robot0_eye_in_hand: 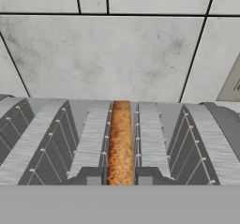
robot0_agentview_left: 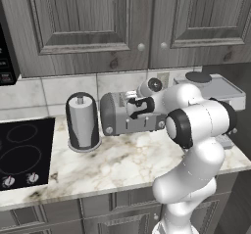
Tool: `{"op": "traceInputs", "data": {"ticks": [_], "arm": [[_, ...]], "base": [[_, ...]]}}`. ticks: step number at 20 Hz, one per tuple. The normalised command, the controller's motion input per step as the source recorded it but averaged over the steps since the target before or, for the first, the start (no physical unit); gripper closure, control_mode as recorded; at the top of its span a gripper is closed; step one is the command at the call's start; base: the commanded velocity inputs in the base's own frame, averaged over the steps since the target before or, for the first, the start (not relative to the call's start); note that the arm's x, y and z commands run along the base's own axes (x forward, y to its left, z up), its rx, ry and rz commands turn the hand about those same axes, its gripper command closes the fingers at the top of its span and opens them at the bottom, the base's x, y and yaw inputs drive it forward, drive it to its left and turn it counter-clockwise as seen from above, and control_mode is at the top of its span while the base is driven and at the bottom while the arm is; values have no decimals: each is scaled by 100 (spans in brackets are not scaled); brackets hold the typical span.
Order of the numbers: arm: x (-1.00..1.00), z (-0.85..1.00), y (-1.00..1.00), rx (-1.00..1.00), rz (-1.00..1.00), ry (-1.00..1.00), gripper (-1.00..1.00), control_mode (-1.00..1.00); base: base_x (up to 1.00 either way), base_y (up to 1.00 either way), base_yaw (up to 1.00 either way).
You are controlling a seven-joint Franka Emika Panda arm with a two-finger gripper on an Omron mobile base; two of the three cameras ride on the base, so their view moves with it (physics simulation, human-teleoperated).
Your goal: Start the toaster. Once the lever pops up, take the bread to the plate on the dining counter.
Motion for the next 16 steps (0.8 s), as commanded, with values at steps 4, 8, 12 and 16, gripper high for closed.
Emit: {"op": "traceInputs", "data": {"ticks": [4, 8, 12, 16], "arm": [[0, 0, 0, 0, 0, 0, 100, -100], [0, 0, 0, 0, 0, 0, 100, -100], [0, 0, 0, 0, 0, 0, 100, -100], [0, 0, 0, 0, 0, 0, 100, -100]], "base": [[0, 0, 0], [0, 0, 0], [0, 0, 0], [0, 0, 0]]}}
